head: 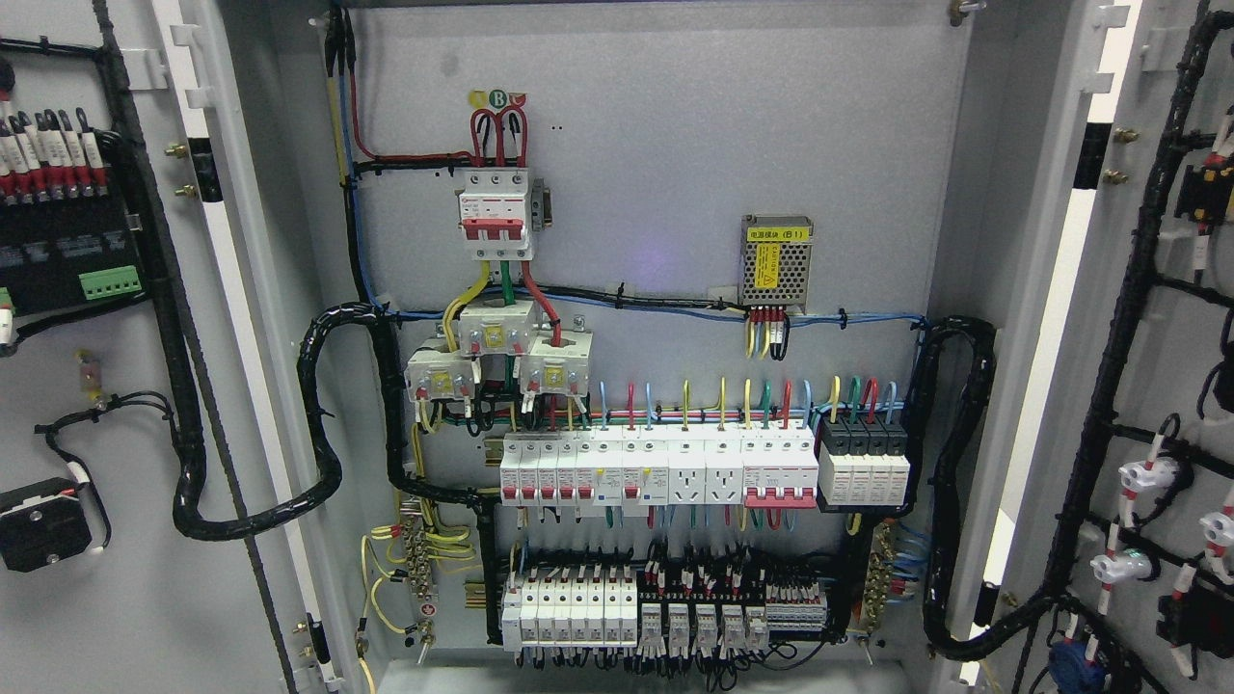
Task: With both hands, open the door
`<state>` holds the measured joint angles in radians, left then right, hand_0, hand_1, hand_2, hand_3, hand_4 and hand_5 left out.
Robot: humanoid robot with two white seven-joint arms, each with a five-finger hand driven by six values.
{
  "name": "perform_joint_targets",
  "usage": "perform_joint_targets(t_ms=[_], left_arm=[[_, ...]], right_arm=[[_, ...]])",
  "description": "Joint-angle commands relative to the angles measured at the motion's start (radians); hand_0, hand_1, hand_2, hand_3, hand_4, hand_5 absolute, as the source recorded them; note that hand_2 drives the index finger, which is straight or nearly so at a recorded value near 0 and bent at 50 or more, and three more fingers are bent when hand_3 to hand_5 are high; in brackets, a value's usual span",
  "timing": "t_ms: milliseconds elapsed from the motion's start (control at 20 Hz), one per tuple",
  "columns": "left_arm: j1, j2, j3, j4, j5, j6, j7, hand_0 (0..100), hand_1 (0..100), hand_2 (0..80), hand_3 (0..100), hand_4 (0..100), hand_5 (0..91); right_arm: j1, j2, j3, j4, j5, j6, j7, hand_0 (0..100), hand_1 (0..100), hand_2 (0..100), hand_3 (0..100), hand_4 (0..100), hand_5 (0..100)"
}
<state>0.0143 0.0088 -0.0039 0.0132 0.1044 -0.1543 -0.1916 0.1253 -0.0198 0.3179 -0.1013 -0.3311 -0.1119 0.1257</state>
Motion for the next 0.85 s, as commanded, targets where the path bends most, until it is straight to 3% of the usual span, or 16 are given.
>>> perform_joint_targets(t_ms=[0,200,401,801], left_arm=[[0.004,-0.041,0.004,0.105,-0.002,0.027,0.000,0,0,0.0,0,3,0.0],[0.009,-0.041,0.004,0.100,-0.005,0.055,0.000,0,0,0.0,0,3,0.0],[0.009,-0.041,0.002,0.100,-0.006,0.065,0.001,0,0,0.0,0,3,0.0],[0.009,-0.041,0.002,0.097,-0.006,0.062,0.001,0,0,0.0,0,3,0.0]], right_arm=[[-0.045,0.047,0.001,0.160,0.046,0.038,-0.037,23,0,0,0,0,0],[-0.047,0.058,0.001,0.157,0.046,0.095,-0.044,23,0,0,0,0,0],[-0.047,0.075,0.001,0.153,0.046,0.095,-0.044,23,0,0,0,0,0],[-0.047,0.075,0.001,0.147,0.046,0.095,-0.043,23,0,0,0,0,0]])
